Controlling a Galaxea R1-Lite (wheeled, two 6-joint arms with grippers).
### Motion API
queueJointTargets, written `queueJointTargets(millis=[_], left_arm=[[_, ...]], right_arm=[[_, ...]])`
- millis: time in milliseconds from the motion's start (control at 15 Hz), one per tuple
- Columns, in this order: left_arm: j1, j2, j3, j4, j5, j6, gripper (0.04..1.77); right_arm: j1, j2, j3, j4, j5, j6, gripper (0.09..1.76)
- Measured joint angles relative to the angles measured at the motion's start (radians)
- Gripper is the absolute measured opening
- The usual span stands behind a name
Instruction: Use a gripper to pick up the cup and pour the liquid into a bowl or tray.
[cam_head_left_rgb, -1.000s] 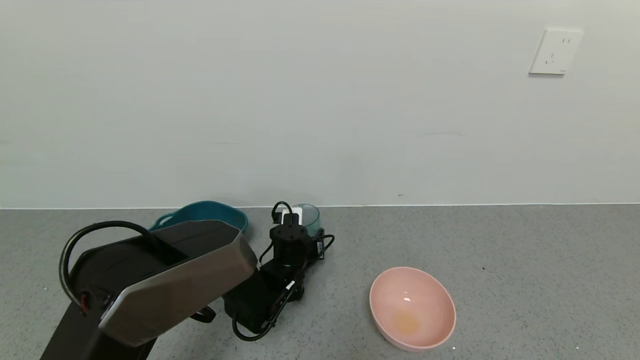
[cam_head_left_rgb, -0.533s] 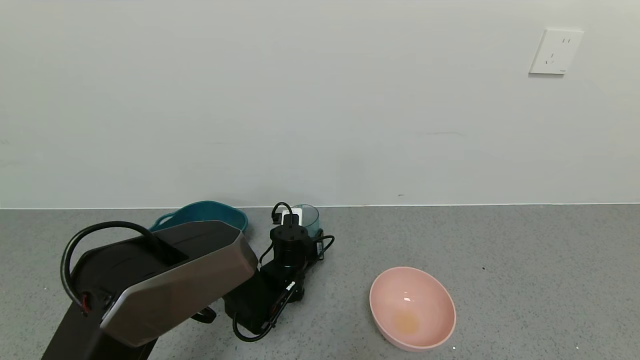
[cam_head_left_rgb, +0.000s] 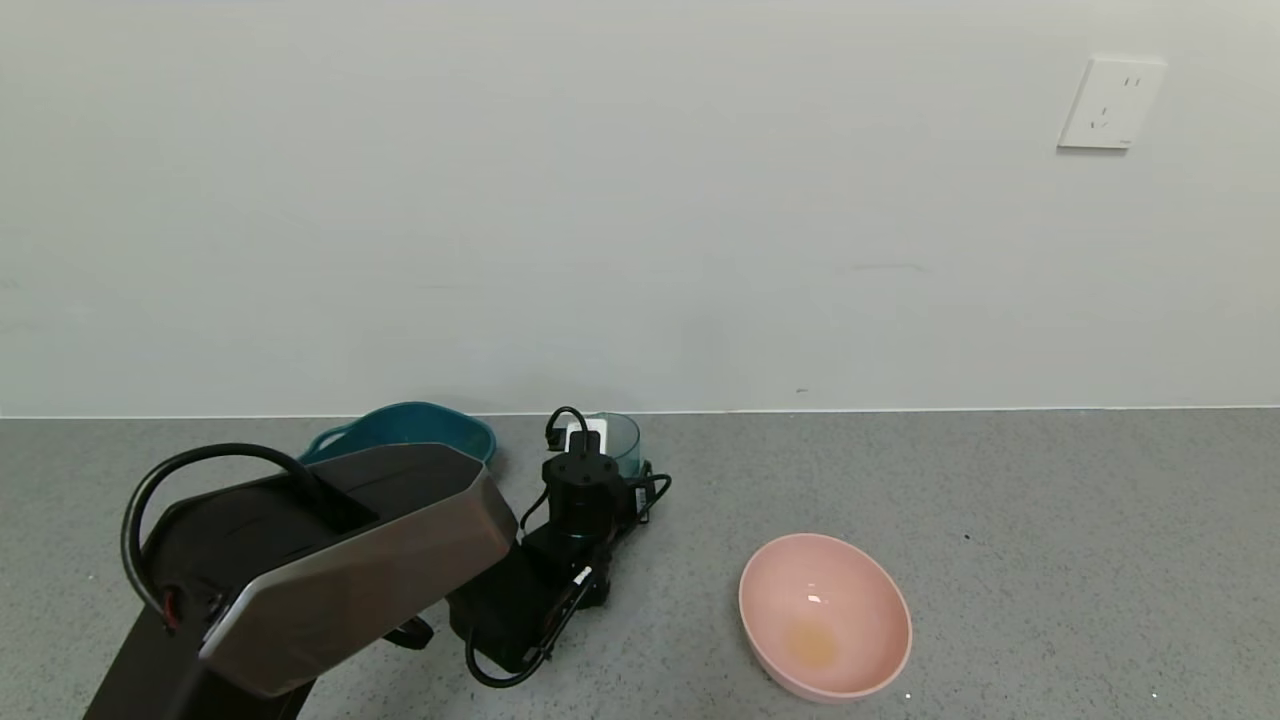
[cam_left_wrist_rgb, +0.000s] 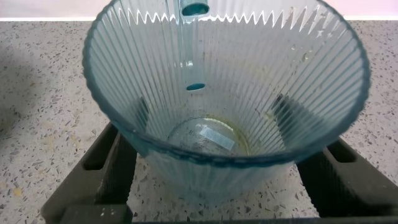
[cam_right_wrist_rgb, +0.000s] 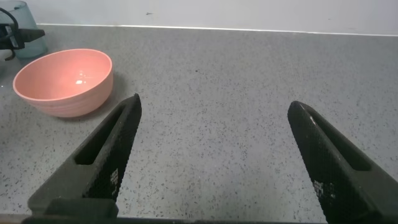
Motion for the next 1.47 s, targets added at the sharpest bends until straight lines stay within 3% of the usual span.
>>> queueJointTargets(millis=[400, 800, 1067, 1267, 1333, 1467], left_arm=[[-0.010, -0.035, 0.028, 0.051, -0.003, 0.004, 1.64], [-0.019, -0.244, 0.081, 0.306, -0.023, 0.004, 1.68], [-0.033, -0.473, 0.132, 0.517, -0.081, 0.005, 1.69], [-0.019, -0.683, 0.152, 0.704, -0.185, 0.013, 1.70], [0.001, -0.761, 0.155, 0.764, -0.244, 0.031, 1.70], [0.082, -0.913, 0.168, 0.872, -0.416, 0.093, 1.70]], right_arm=[[0.000, 0.000, 0.000, 0.000, 0.000, 0.000, 1.71], [0.000, 0.000, 0.000, 0.000, 0.000, 0.000, 1.71], [0.000, 0.000, 0.000, 0.000, 0.000, 0.000, 1.71], [0.000, 0.000, 0.000, 0.000, 0.000, 0.000, 1.71], [0.000, 0.000, 0.000, 0.000, 0.000, 0.000, 1.71], [0.000, 0.000, 0.000, 0.000, 0.000, 0.000, 1.71]])
